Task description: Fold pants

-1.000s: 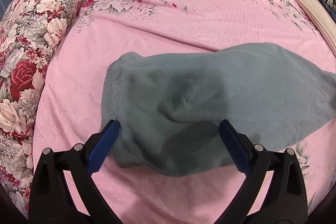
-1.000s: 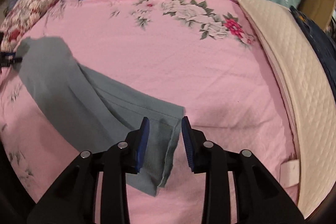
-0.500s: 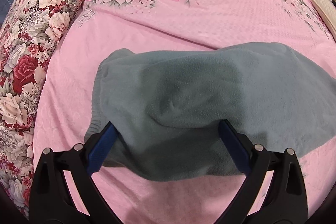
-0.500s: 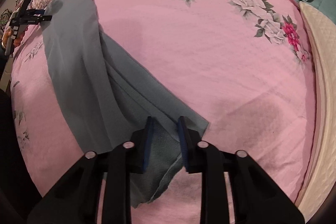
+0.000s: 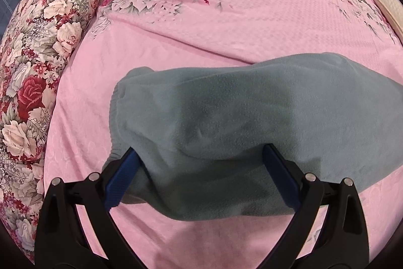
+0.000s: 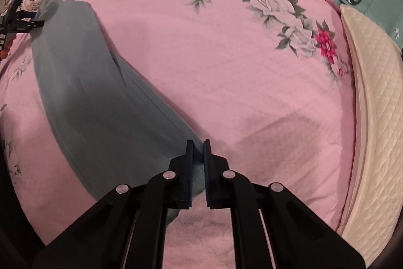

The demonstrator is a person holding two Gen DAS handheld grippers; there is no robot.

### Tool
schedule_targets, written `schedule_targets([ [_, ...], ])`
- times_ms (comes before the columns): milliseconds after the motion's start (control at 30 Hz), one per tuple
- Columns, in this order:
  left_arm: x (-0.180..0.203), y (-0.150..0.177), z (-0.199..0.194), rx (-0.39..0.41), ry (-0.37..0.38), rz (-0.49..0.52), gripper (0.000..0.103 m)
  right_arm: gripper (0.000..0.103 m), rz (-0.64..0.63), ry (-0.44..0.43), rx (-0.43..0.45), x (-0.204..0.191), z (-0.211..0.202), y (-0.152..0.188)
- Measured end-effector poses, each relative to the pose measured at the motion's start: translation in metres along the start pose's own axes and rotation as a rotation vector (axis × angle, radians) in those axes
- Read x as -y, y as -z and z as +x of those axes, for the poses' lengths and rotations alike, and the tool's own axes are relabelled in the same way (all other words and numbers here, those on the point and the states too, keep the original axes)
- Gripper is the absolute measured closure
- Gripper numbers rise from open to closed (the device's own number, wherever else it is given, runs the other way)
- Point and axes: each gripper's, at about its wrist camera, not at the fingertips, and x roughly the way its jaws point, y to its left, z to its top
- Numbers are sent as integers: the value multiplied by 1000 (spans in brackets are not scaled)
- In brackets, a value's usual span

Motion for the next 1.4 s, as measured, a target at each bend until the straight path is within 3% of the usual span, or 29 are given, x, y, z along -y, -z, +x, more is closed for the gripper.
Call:
schedule_targets([
  [33, -1, 0, -1, 5, -1, -1, 5, 85, 15, 16, 15, 2, -2, -2],
  [67, -2, 0, -2, 13, -6, -1, 5, 68, 40, 53, 31, 6, -7, -2],
  [100, -3, 0, -1, 16, -16, 0, 5, 64, 79, 73, 60, 11, -15, -2],
  [167, -7, 2, 7, 1, -41, -3, 2, 64, 154, 43, 107, 14, -31, 2],
  [233, -12, 4, 9, 7, -18, -21, 2, 64, 158, 0, 145, 3, -40, 9],
  [333, -17, 5, 10, 14, -25, -22, 2, 64, 164, -193, 177, -22, -44, 28],
  [400, -20, 5, 9, 17, -44, -22, 2, 64, 166, -246, 160, -36, -39, 37],
  [467, -25, 6, 8, 17, -63, -30, 2, 63, 194, -222, 68, -45, -22, 50],
  [567, -32, 10, -1, 31, -43, -48, 2, 64, 213, -177, 41, -49, -34, 62],
  [700, -35, 15, -15, 77, 4, -61, 2, 61, 404, -182, 123, -21, -54, 77],
  [833, -32, 20, -23, 97, 25, -47, 2, 61, 647, -215, 119, 7, -38, 89],
  [1033, -34, 25, -31, 121, 62, -61, 2, 59, 689, -303, 117, 0, -21, 86],
  [1133, -31, 24, -33, 128, 98, -63, 2, 61, 635, -271, 114, -7, -22, 82],
  [1300, -25, 27, -40, 168, 149, -31, 2, 98, 683, -233, 119, 1, -22, 89],
  [1400, -30, 28, -44, 196, 183, -36, 2, 99, 699, -235, 175, -6, -38, 88],
])
